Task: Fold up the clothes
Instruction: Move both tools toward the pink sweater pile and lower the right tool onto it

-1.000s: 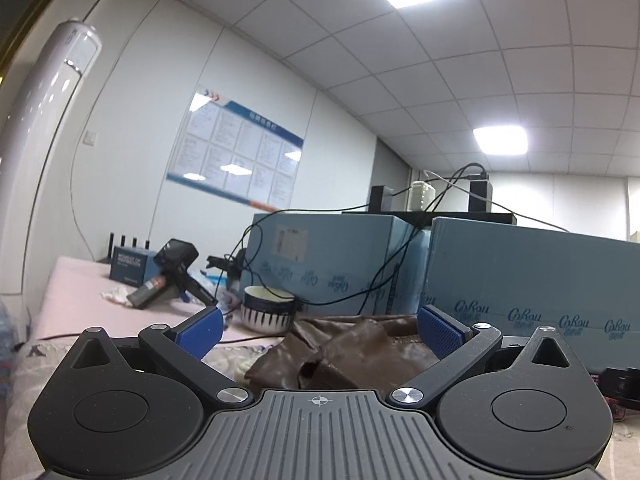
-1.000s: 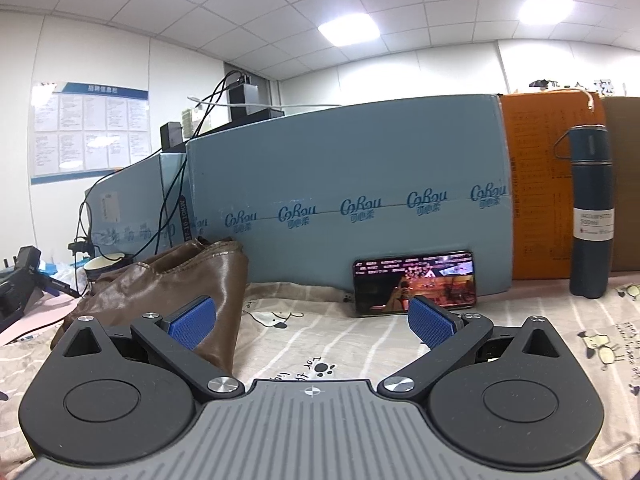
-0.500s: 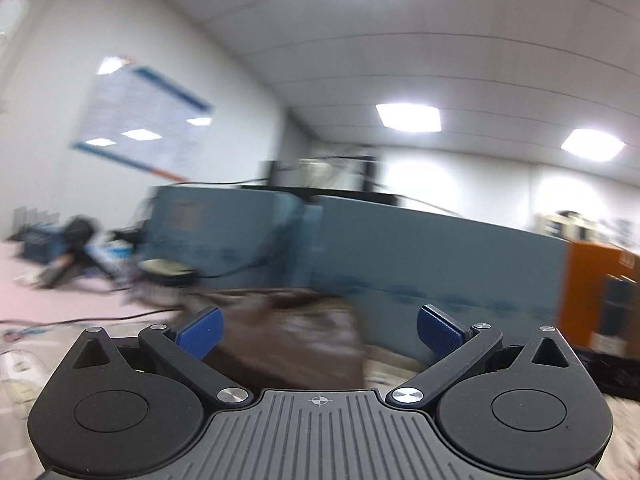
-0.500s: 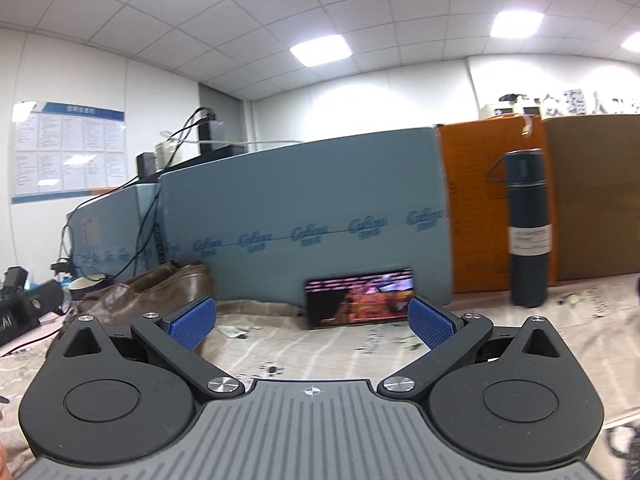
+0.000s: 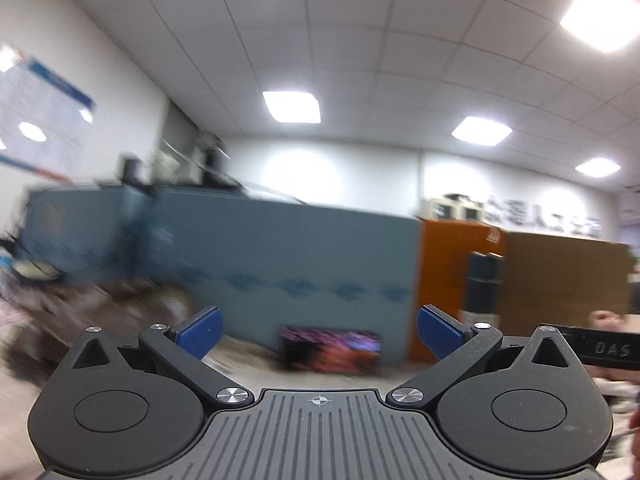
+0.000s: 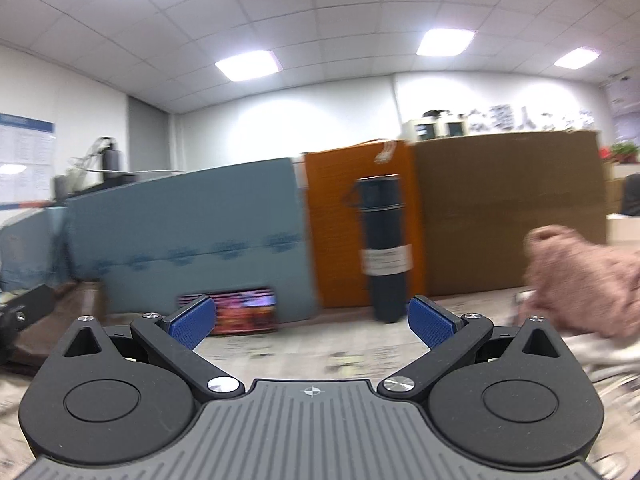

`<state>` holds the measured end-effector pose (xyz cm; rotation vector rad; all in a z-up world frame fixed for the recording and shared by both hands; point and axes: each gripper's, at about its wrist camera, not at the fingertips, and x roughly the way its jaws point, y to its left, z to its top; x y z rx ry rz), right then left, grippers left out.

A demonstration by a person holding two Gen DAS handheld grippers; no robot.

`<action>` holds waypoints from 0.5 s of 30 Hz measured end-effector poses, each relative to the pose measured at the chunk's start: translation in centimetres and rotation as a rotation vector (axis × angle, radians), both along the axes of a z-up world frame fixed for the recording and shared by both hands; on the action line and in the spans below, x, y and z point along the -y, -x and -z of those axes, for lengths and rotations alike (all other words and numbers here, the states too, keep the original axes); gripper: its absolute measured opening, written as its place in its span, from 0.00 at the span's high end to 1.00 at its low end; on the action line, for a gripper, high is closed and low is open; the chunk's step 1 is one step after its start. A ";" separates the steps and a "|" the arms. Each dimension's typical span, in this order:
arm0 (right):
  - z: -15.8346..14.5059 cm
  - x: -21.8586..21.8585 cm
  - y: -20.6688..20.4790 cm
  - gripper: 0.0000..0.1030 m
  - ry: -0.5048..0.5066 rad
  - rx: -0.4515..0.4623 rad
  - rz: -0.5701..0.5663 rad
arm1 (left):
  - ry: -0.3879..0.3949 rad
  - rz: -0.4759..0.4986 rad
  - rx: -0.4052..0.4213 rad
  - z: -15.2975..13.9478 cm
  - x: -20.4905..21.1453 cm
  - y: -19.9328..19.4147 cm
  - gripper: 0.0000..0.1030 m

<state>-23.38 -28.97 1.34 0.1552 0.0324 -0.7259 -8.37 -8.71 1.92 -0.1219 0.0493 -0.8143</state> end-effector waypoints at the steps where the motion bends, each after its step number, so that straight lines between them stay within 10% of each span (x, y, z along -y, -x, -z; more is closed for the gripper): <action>1: 0.1 0.8 0.8 0.00 -0.001 -0.008 0.026 | -0.009 0.047 -0.047 -0.1 0.7 -0.3 0.00; 8: 0.5 6.4 6.8 0.00 -0.015 -0.032 0.216 | -0.058 0.283 -0.357 0.7 6.7 -2.5 0.00; 15: 0.5 14.2 13.1 0.00 -0.156 0.075 0.409 | -0.089 0.387 -0.282 0.2 11.5 0.7 0.00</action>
